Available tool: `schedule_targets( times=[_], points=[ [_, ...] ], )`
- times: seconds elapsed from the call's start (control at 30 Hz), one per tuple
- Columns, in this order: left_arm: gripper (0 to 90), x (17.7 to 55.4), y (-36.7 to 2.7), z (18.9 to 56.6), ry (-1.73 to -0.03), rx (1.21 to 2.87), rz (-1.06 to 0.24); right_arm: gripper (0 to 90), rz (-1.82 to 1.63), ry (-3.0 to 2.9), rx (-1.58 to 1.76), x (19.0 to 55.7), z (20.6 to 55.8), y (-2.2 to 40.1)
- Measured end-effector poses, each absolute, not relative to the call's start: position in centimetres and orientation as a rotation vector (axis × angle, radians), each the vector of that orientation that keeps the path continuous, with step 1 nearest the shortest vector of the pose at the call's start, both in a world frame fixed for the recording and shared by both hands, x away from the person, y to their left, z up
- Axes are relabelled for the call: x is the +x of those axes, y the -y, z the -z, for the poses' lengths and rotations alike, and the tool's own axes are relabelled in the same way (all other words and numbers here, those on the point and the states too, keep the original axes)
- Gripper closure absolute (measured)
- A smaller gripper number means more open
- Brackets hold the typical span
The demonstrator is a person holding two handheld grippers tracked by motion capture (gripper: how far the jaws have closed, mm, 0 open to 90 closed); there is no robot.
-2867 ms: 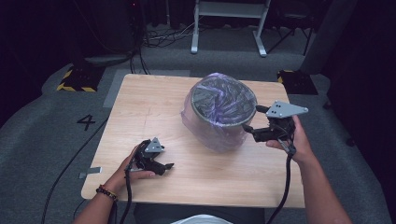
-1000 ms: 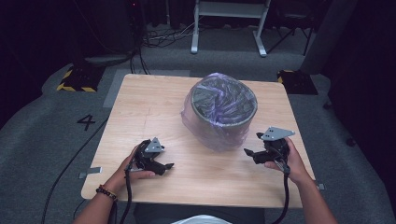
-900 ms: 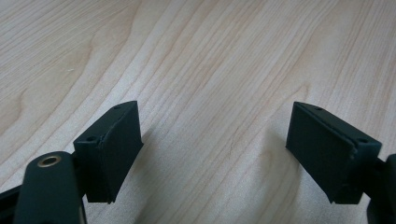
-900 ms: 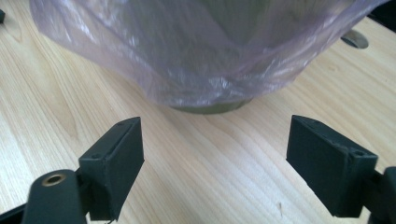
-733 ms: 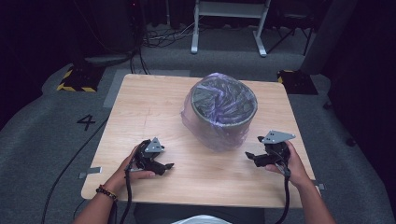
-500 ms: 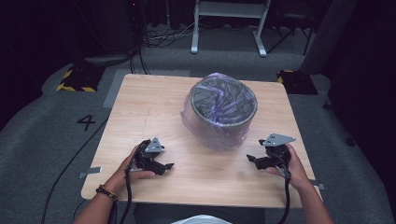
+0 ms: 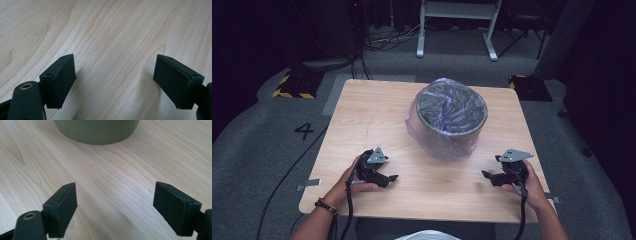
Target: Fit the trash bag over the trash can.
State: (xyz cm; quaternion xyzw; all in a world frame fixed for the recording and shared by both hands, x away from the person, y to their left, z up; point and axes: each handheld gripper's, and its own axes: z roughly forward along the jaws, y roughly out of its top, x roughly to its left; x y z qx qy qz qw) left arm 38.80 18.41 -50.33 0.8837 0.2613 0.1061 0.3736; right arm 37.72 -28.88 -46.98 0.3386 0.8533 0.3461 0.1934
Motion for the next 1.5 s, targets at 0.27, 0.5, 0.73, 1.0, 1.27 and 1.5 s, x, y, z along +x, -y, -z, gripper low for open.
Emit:
schedule_targets(
  times=[0.27, 0.5, 0.73, 1.0, 1.27, 1.5],
  points=[
    [17.9, 38.8, -18.4, 50.3, -0.669, 2.264, -0.271, 19.4, -0.957, -2.377, 0.999, 37.1, 47.8, 30.5],
    [17.9, 38.8, -18.4, 50.3, -0.670, 2.264, -0.271, 19.5, -0.947, -2.360, 1.041, 36.7, 48.4, 31.7],
    [17.9, 38.8, -18.4, 50.3, -0.669, 2.263, -0.272, 19.5, -0.948, -2.344, 1.078, 36.6, 48.9, 32.4],
    [17.9, 38.8, -18.4, 50.3, -0.669, 2.263, -0.272, 19.5, -0.957, -2.314, 1.130, 36.5, 49.4, 33.3],
    [18.0, 38.8, -18.4, 50.3, -0.669, 2.263, -0.272, 19.1, -0.962, -2.288, 1.188, 36.5, 50.0, 34.4],
    [17.9, 38.8, -18.4, 50.3, -0.669, 2.263, -0.271, 17.4, -0.994, -2.236, 1.245, 36.7, 50.3, 35.4]
  ],
)
